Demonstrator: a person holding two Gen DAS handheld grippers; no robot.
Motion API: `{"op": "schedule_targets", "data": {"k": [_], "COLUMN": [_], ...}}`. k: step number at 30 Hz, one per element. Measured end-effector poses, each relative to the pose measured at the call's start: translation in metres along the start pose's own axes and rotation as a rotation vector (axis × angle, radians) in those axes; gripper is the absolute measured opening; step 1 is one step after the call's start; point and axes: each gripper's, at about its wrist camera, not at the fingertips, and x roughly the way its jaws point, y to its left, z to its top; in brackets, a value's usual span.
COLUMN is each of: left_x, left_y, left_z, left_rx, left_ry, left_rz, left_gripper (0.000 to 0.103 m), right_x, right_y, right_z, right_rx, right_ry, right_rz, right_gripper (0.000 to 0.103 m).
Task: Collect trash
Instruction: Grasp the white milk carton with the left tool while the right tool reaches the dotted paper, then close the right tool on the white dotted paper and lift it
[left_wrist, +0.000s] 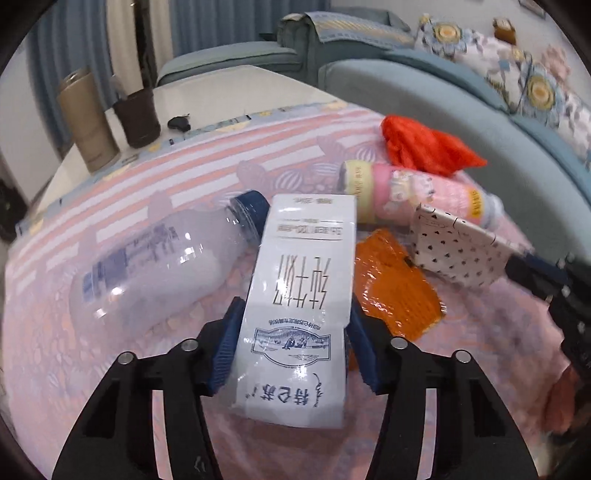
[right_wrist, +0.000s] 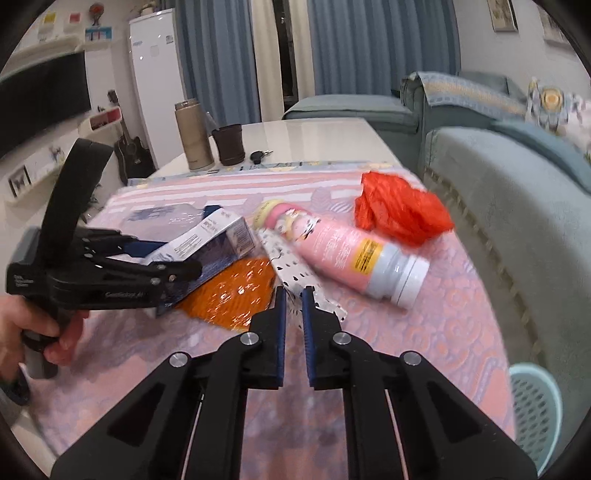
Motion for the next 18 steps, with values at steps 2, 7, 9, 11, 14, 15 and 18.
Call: {"op": "schedule_targets", "data": {"k": [2,7,9,11,14,15,18], "left_x": [-0.016,-0.056,-0.066,-0.075,-0.078,-0.078,-0.076], "left_y": [-0.004,-0.009,-0.011,-0.015,-0.022,-0.023,-0.026], "left_z": [-0.012,-0.044,-0.055,-0.069,-0.081,-0.084,-0.087], "left_rx": [-0.037,-0.146,-0.181,-0.210,-0.222,-0.226,-0.232], "left_ry": [-0.025,-0.078,-0.092,-0.109,-0.126,-0.132,-0.149], "left_rz": [-0.005,-0.047,-0.063,-0.062,-0.044,-0.049,-0.030], "left_gripper": [0.049,0.049,0.049,0.049,0.049,0.049,0.049], "right_x": [-0.012,-0.041,-0.050,-0.057,-0.064,-0.064,-0.055], "right_y": [0.000,0.003,-0.001,-0.003,-0.006,-0.009,-0.008], "right_z": [-0.005,-0.021,-0.029,-0.037,-0.045,-0.045,-0.037], "right_rx": [0.028,0.084,0.130,0.159,0.146,0.150,0.123], "right_ry": [-0.007,0.024,0.055,0.073,0.081,0.080,0.094], "right_rz": [0.018,0.078,0.105,0.106,0.019,0.002,-0.014], "right_gripper": [0.005,0.004,0.004,0.004,0.004,0.004,0.011]}}
